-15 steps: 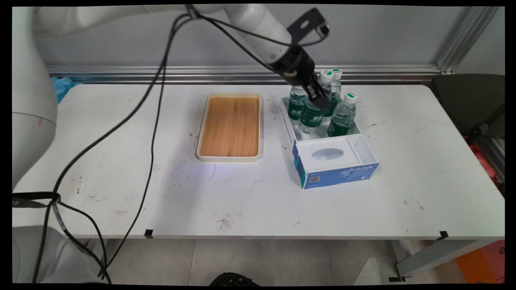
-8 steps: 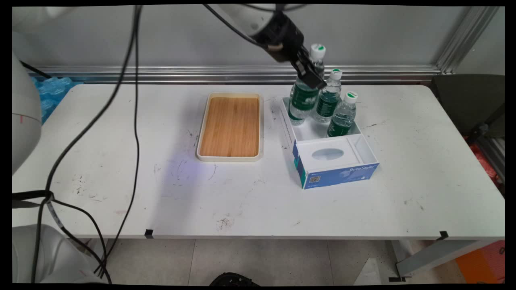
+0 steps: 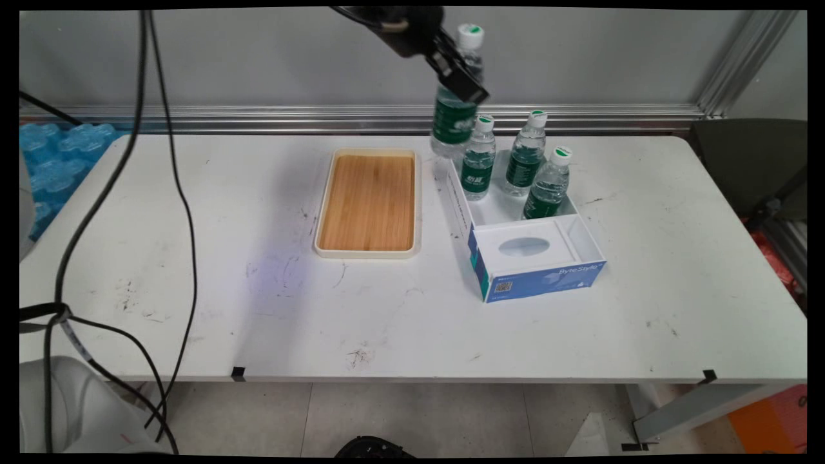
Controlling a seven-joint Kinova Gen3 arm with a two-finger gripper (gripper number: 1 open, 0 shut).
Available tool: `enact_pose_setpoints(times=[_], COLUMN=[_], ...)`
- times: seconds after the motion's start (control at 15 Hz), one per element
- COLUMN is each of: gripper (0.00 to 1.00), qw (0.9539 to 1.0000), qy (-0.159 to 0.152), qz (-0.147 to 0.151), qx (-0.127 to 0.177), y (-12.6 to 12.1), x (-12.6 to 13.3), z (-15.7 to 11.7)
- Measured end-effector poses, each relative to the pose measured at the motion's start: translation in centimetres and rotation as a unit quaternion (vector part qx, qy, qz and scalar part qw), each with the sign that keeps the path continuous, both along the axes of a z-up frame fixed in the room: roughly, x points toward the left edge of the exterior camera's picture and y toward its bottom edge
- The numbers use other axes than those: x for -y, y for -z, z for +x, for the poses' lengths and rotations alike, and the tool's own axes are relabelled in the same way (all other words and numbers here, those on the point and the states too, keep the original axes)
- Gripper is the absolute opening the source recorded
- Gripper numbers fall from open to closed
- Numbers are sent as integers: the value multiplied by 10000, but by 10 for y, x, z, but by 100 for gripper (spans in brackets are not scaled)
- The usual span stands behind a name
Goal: Place the picked object on the tray
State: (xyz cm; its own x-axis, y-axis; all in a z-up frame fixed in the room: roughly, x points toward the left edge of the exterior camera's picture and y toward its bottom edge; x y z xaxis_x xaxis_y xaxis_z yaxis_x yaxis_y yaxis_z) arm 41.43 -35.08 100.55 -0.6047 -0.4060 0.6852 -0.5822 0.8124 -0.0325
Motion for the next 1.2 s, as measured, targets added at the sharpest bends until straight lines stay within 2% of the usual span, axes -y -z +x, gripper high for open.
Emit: enact_pose_setpoints(times=[0.13,0.33,0.6,0.93,1.2], gripper=[0,0,0,0,0], qw=[9998,9980,9944,9902,9878], qy=[-185,-630,-1046,-1389,-1555], qz=[-10,-49,-107,-150,-122], qx=[14,51,65,19,-17], y=[-4,-6,2,28,62], x=[-3,-2,6,24,42], z=[12,38,59,73,80])
